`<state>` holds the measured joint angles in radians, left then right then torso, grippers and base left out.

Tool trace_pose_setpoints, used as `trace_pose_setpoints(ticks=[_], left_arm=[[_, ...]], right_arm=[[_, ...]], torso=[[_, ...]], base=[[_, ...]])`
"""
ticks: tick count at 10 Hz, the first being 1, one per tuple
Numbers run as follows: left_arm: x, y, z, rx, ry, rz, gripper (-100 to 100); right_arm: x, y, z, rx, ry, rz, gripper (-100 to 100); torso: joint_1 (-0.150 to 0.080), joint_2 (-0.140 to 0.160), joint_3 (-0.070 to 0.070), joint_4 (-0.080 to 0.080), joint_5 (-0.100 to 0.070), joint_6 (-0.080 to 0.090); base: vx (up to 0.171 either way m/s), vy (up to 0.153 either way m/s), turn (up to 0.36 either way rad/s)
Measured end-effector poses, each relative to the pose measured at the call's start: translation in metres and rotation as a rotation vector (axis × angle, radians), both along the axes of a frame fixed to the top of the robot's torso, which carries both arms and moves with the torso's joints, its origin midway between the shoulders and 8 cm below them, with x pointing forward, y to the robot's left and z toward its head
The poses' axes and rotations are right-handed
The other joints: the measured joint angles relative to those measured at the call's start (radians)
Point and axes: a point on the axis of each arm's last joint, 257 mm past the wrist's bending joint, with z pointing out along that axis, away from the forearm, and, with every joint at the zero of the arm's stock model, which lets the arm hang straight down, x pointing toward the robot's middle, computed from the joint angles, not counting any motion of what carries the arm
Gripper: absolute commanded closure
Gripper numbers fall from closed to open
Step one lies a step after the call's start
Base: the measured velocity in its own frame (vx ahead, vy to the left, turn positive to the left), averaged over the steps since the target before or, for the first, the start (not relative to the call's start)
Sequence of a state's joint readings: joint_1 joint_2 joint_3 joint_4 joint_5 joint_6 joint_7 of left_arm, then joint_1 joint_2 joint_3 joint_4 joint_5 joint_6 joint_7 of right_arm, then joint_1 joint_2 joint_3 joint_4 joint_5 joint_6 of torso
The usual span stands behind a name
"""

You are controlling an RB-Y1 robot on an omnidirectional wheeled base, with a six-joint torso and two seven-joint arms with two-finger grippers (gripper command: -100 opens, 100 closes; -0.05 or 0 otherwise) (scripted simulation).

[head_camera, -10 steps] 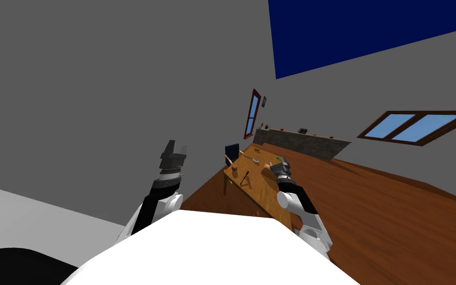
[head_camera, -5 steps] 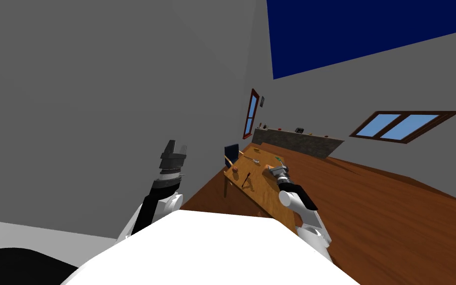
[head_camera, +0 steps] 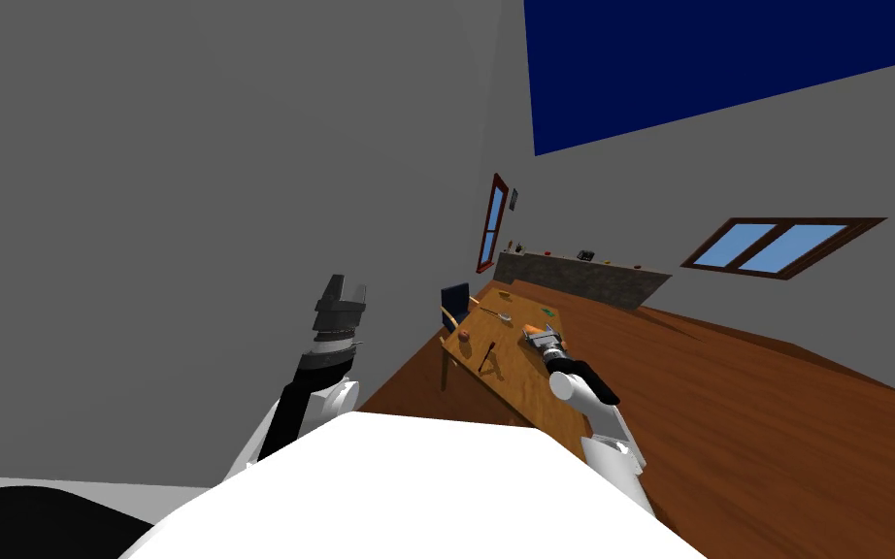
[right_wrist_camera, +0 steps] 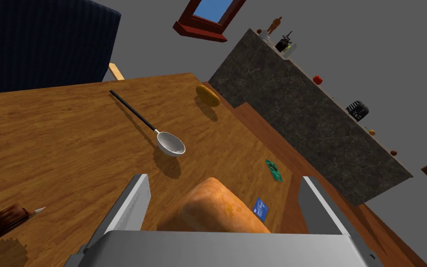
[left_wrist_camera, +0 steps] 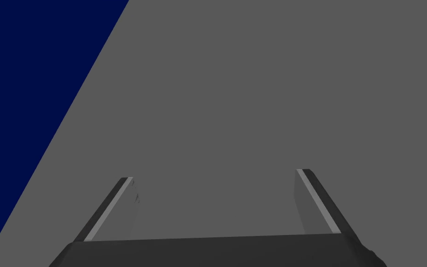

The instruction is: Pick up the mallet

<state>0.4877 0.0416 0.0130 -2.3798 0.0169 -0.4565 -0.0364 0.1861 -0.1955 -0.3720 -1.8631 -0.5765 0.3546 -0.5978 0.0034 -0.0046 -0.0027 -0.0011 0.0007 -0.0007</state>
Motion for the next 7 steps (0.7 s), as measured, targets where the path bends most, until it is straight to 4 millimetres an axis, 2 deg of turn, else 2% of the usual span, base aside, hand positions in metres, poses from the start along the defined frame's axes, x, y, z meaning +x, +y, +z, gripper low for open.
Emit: trace_pose_setpoints(ticks=[7], left_arm=[[0.0,0.0,0.0,0.0,0.0,0.0,0]], right_arm=[[-0.004,-0.011,-0.081,0.341,0.139,-0.037,-100]], torso=[[-0.001,0.001,0.0,0.0,0.0,0.0]], base=[[0.056,0.062,-0.005]])
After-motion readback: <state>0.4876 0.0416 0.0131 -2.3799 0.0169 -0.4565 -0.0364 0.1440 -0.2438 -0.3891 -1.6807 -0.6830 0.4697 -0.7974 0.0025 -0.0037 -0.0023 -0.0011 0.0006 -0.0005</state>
